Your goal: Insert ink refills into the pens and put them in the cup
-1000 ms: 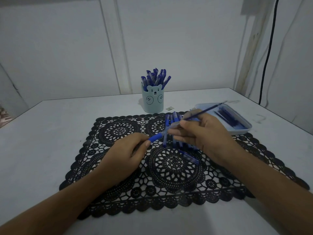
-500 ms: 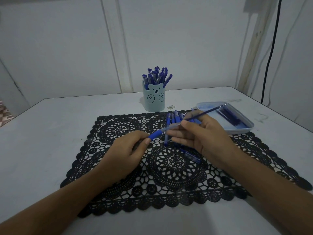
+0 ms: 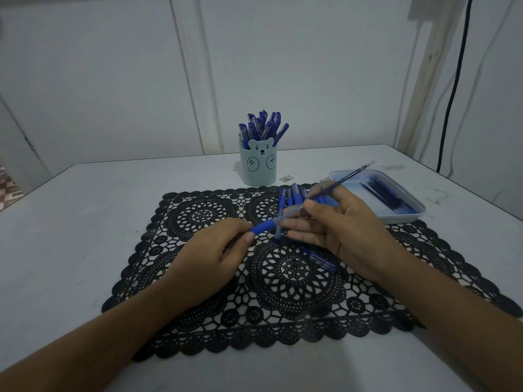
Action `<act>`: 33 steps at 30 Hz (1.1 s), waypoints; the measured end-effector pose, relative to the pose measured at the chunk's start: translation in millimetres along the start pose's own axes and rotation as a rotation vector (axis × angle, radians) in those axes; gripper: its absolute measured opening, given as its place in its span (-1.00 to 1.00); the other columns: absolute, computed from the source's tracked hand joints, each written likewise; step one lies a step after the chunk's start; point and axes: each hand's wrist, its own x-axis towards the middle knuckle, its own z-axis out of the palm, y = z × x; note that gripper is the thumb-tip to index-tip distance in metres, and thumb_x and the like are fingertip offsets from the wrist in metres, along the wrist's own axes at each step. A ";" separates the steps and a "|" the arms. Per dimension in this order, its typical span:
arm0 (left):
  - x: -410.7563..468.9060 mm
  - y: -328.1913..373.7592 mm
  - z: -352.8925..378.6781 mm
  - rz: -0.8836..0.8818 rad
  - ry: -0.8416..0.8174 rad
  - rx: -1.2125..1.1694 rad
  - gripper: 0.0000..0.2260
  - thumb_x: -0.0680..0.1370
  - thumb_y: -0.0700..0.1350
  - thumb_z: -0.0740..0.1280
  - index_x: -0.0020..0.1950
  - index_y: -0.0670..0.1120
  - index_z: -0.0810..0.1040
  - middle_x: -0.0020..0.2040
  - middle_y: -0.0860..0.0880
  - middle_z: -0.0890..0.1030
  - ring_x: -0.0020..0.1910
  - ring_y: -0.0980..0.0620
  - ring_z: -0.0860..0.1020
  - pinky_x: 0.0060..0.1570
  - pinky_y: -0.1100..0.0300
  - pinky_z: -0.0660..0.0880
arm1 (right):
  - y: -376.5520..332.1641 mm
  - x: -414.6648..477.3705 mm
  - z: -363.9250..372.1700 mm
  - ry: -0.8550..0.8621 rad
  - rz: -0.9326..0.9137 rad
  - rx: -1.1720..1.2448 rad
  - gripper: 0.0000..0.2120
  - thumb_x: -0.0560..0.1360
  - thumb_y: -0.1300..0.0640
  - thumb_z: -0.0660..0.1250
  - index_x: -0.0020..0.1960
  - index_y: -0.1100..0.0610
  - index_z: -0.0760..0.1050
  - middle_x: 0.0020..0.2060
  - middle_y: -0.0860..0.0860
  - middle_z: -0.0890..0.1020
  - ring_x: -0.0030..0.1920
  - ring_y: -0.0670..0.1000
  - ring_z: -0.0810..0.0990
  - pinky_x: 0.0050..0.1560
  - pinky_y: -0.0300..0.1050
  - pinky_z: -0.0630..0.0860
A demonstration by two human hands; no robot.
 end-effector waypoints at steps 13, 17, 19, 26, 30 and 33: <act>-0.9 -0.2 2.5 0.044 -0.012 0.045 -0.73 0.53 0.05 0.11 0.01 -0.04 0.54 -0.26 0.12 0.50 -0.30 0.14 0.44 -0.30 0.29 0.37 | 4.8 1.0 2.3 -0.025 0.025 0.050 -0.91 0.54 0.32 0.15 -0.05 0.18 0.39 -0.16 0.23 0.66 -0.18 0.10 0.67 -0.15 -0.08 0.62; 0.1 -1.4 1.7 0.017 0.009 0.006 -0.74 0.53 0.04 0.12 -0.01 -0.04 0.54 -0.30 0.15 0.49 -0.32 0.16 0.43 -0.35 0.39 0.33 | 1.2 1.3 2.2 0.025 -0.005 0.108 -0.89 0.56 0.30 0.12 -0.08 0.17 0.38 -0.20 0.23 0.66 -0.13 0.17 0.67 -0.17 -0.08 0.63; 0.2 -1.3 1.1 -0.012 0.016 -0.030 -0.79 0.52 0.06 0.12 -0.03 0.04 0.51 -0.33 0.18 0.47 -0.33 0.19 0.43 -0.37 0.44 0.31 | -0.4 1.1 0.8 0.041 -0.013 0.130 -0.89 0.56 0.30 0.11 -0.08 0.17 0.38 -0.20 0.23 0.66 -0.12 0.19 0.67 -0.17 -0.07 0.63; 0.4 0.1 0.4 -0.047 0.021 -0.078 -0.87 0.51 0.07 0.14 -0.04 0.13 0.45 -0.36 0.12 0.48 -0.36 0.15 0.44 -0.41 0.43 0.31 | 2.4 0.5 3.2 0.017 -0.024 0.066 -0.91 0.53 0.31 0.16 -0.09 0.18 0.40 -0.17 0.20 0.67 -0.10 0.15 0.66 -0.12 -0.07 0.62; 1.0 2.1 -0.6 -0.077 -0.002 -0.129 -0.90 0.51 -0.03 0.18 -0.07 0.14 0.45 -0.21 0.12 0.52 -0.38 0.16 0.43 -0.41 0.43 0.30 | 1.1 -0.2 3.1 0.014 -0.018 0.103 -0.90 0.51 0.33 0.16 -0.09 0.19 0.43 -0.18 0.19 0.67 -0.14 0.11 0.67 -0.17 -0.12 0.62; 1.3 2.4 -1.3 -0.076 -0.006 -0.156 -0.92 0.51 0.02 0.17 -0.07 0.17 0.44 -0.21 0.11 0.52 -0.38 0.17 0.43 -0.42 0.44 0.30 | 1.0 -0.7 4.4 0.021 0.003 0.139 -0.90 0.51 0.33 0.17 -0.07 0.20 0.43 -0.19 0.19 0.67 -0.14 0.12 0.68 -0.18 -0.12 0.62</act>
